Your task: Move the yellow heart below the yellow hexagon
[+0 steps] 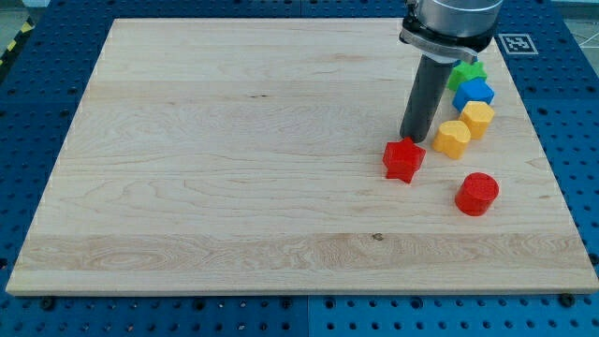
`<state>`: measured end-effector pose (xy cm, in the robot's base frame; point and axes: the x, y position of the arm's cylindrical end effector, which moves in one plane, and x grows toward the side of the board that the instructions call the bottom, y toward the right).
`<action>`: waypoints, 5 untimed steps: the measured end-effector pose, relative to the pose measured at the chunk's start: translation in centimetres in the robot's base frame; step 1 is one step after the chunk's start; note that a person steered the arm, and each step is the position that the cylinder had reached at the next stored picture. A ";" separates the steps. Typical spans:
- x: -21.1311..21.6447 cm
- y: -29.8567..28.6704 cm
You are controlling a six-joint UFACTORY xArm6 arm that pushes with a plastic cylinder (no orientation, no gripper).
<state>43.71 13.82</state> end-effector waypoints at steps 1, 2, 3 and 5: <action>1.0 0.9; 1.3 2.6; 1.3 4.6; 0.1 0.4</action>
